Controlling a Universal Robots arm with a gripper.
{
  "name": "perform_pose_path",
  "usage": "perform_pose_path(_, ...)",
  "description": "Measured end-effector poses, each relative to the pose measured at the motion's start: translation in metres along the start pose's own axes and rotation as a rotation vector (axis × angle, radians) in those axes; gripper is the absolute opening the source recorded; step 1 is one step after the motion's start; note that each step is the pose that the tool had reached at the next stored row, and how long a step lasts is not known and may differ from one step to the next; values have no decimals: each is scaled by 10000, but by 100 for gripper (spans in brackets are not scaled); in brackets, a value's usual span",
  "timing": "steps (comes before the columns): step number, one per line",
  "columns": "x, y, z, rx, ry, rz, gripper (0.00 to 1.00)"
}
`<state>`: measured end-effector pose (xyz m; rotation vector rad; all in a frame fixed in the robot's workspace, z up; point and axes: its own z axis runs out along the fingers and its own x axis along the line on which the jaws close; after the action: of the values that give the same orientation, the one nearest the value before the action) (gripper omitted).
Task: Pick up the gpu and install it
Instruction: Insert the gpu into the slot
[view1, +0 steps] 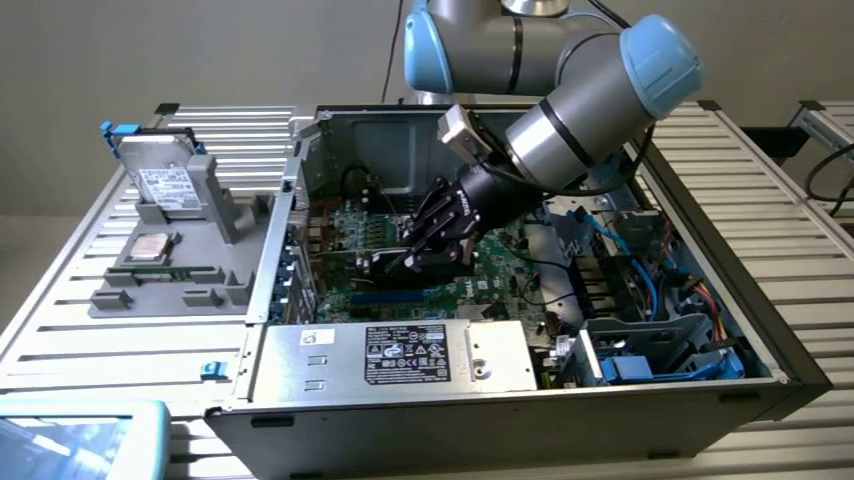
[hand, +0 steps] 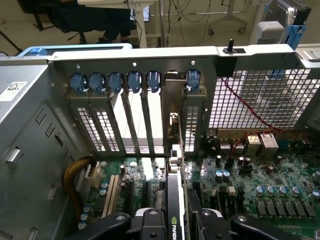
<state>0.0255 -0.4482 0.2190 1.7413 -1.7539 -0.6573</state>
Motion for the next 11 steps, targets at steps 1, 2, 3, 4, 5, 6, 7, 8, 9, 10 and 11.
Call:
perform_pose_path(1,0,0,0,-2,0,0,28)
perform_pose_path(2,-1,0,0,-2,1,1,28)
perform_pose_path(3,-2,-1,1,-2,2,2,28)
perform_pose_path(4,-3,-2,2,-3,3,2,28)
perform_pose_path(5,-7,-4,4,-3,2,-1,28)
perform_pose_path(6,-12,-6,6,-4,2,-1,28)
perform_pose_path(7,-17,-9,9,-6,1,-2,28)
perform_pose_path(8,-17,-9,11,-8,2,1,28)
perform_pose_path(9,-17,-9,12,-10,3,2,28)
perform_pose_path(10,-18,-11,15,-11,2,0,28)
perform_pose_path(11,-18,-14,19,-15,2,0,28)
